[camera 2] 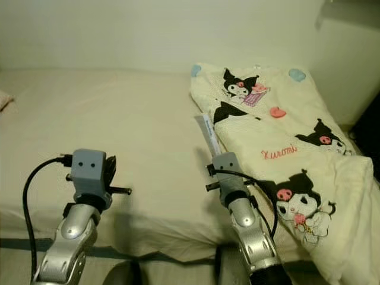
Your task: Clean up the room
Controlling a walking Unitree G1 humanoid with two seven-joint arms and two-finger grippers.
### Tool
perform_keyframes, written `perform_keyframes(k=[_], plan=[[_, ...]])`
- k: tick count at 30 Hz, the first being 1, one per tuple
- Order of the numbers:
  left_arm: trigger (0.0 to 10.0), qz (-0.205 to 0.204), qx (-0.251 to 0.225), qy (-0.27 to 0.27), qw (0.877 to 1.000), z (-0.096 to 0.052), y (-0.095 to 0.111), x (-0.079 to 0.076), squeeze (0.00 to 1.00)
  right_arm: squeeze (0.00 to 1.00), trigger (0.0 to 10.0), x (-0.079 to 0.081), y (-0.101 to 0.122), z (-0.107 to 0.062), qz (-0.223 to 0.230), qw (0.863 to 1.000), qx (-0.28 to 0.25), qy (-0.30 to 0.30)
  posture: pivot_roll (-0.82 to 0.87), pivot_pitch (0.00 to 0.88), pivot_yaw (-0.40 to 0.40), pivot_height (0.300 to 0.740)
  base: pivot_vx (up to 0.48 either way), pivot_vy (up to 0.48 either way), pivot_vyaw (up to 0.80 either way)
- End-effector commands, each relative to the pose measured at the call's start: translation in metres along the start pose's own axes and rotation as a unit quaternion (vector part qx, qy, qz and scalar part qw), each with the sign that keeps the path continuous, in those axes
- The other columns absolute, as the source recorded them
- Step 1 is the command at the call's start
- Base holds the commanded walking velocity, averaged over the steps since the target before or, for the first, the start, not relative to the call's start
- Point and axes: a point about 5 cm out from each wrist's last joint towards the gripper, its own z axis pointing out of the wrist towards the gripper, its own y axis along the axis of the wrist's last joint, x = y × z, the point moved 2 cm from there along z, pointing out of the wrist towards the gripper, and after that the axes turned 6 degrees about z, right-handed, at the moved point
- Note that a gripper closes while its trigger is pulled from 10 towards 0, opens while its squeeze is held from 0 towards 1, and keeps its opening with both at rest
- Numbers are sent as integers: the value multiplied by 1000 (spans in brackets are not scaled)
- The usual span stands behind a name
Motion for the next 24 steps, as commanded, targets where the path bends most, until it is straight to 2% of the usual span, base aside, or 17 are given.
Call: perform_keyframes(k=[1,14,17,24], plan=[[10000,-4,4,-9,1000,-3,-5,-5,0,0,10000,-1,7,-2,1,1000,-17,-5,-43,104,23,664,0,0,0],[10000,-8,1,-22,1000,-1,-6,-9,0,0,10000,2,6,-2,3,1000,-15,-2,-48,92,25,711,0,0,0],[10000,-6,11,-24,1000,-2,-12,-8,0,0,10000,3,6,-2,3,1000,-16,-1,-49,91,23,727,0,0,0],[10000,-14,33,-20,999,-6,-23,-9,0,0,10000,2,2,-2,-5,1000,-7,-5,-50,87,26,727,0,0,0]])
